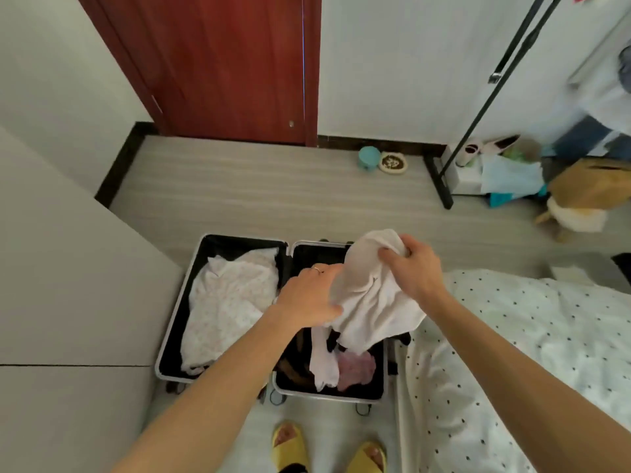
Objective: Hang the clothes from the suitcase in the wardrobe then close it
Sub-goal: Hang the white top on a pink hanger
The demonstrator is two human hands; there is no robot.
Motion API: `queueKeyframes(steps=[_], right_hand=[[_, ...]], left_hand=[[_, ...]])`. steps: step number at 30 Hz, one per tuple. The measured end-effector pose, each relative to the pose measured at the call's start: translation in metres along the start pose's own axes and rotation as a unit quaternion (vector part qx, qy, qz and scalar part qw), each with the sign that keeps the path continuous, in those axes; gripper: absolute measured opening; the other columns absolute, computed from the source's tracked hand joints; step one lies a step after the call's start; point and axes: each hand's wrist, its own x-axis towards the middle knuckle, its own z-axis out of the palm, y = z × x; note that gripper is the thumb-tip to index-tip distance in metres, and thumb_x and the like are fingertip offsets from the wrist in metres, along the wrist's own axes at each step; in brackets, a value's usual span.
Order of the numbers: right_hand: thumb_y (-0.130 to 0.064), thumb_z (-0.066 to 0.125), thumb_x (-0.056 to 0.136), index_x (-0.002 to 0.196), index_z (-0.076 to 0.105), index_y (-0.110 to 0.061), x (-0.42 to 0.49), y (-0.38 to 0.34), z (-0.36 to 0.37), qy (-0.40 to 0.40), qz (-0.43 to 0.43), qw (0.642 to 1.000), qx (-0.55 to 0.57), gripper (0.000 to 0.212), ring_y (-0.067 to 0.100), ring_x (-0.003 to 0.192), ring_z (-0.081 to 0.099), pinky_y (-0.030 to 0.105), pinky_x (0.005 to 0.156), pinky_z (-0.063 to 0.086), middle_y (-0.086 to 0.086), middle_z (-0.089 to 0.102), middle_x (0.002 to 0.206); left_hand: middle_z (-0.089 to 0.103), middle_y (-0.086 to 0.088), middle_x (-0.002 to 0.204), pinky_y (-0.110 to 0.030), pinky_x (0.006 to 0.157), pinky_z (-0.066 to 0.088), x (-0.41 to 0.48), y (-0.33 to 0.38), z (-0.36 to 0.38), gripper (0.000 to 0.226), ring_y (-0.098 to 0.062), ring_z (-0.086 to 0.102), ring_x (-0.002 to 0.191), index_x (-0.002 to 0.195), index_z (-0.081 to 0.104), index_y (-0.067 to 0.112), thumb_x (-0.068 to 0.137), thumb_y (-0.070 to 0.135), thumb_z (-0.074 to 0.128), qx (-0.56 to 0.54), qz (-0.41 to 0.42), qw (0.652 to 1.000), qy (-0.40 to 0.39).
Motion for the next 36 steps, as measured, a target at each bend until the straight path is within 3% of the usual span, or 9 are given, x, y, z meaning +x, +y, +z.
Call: queueKeyframes(steps=[10,14,16,19,22,25,27,30,36], right_hand=[[-0.029,0.075,0.083,0.099,0.067,-0.016,-0.128,-0.158,-0.118,-0.139,0.022,0.937,0.320,0.022,0.021,0.077,0.065,0.031,0.069,0.054,0.005,0.074,0.090],[-0.027,0.073,0.087,0.099,0.066,-0.013,-0.179,-0.175,-0.142,-0.232,-0.009,0.909,0.346,0.020,0.018,0.064,0.063,0.027,0.058,0.048,0.003,0.068,0.082],[-0.031,0.071,0.089,0.104,0.067,-0.016,-0.199,-0.173,-0.153,-0.278,-0.054,0.902,0.327,0.022,0.017,0.069,0.066,0.027,0.060,0.045,0.003,0.070,0.092],[-0.025,0.071,0.088,0.113,0.069,-0.019,-0.225,-0.162,-0.160,-0.285,-0.141,0.920,0.229,0.026,0.018,0.099,0.067,0.026,0.076,0.046,-0.003,0.070,0.113],[-0.019,0.080,0.078,0.131,0.053,-0.025,-0.256,-0.149,-0.145,-0.199,-0.244,0.946,0.079,0.060,0.017,0.123,0.050,0.026,0.089,0.045,-0.007,0.051,0.132],[-0.042,0.084,0.072,0.152,0.025,-0.031,-0.280,-0.132,-0.121,-0.139,-0.312,0.936,-0.081,0.100,0.022,0.141,0.025,0.044,0.114,0.029,-0.005,0.031,0.151],[-0.054,0.076,0.077,0.146,0.036,-0.033,-0.292,-0.122,-0.106,-0.141,-0.309,0.929,-0.146,0.083,0.026,0.135,0.038,0.046,0.111,0.034,-0.004,0.047,0.142],[-0.050,0.064,0.087,0.086,0.060,-0.041,-0.335,-0.113,-0.078,-0.248,-0.317,0.892,-0.206,0.010,0.021,0.087,0.062,0.034,0.074,0.046,-0.009,0.066,0.087],[-0.039,0.059,0.093,0.066,0.048,-0.024,-0.467,-0.094,-0.010,-0.363,-0.398,0.811,-0.230,0.033,0.007,0.056,0.045,0.028,0.058,0.033,-0.010,0.046,0.061]], left_hand=[[0.023,0.004,0.161,-0.041,0.111,0.038,-0.160,0.099,-0.117,0.128,-0.018,0.030,0.144,0.155,0.002,0.034,0.060,0.071,0.079,-0.139,0.000,0.971,0.192],[0.058,0.005,0.124,-0.037,0.080,0.053,-0.215,0.125,-0.124,0.069,-0.020,0.059,0.107,0.135,0.038,0.024,0.081,0.047,0.075,-0.181,-0.019,0.923,0.339],[0.065,0.010,0.104,-0.026,0.069,0.051,-0.241,0.128,-0.128,0.037,-0.014,0.064,0.091,0.127,0.049,0.025,0.093,0.027,0.064,-0.229,-0.023,0.887,0.401],[0.065,0.021,0.102,-0.016,0.071,0.049,-0.291,0.136,-0.130,0.029,0.000,0.062,0.089,0.124,0.054,0.034,0.097,0.027,0.062,-0.366,-0.035,0.812,0.453],[0.066,0.020,0.107,-0.031,0.090,0.053,-0.341,0.133,-0.123,0.026,-0.007,0.063,0.104,0.117,0.058,0.040,0.093,0.035,0.066,-0.447,-0.059,0.774,0.444],[0.069,0.011,0.111,-0.049,0.100,0.051,-0.393,0.126,-0.106,0.030,-0.017,0.065,0.110,0.108,0.065,0.045,0.082,0.032,0.071,-0.513,-0.071,0.745,0.421],[0.069,0.007,0.111,-0.045,0.100,0.051,-0.432,0.125,-0.088,0.031,-0.017,0.065,0.109,0.108,0.065,0.040,0.081,0.026,0.068,-0.530,-0.079,0.738,0.410],[0.069,0.008,0.113,-0.035,0.094,0.052,-0.502,0.119,-0.043,0.038,-0.013,0.065,0.107,0.111,0.063,0.039,0.075,0.027,0.063,-0.549,-0.107,0.732,0.390],[0.073,0.008,0.113,-0.029,0.085,0.053,-0.653,0.080,0.073,0.057,-0.012,0.068,0.108,0.124,0.062,0.032,0.067,0.023,0.062,-0.610,-0.189,0.684,0.353]])
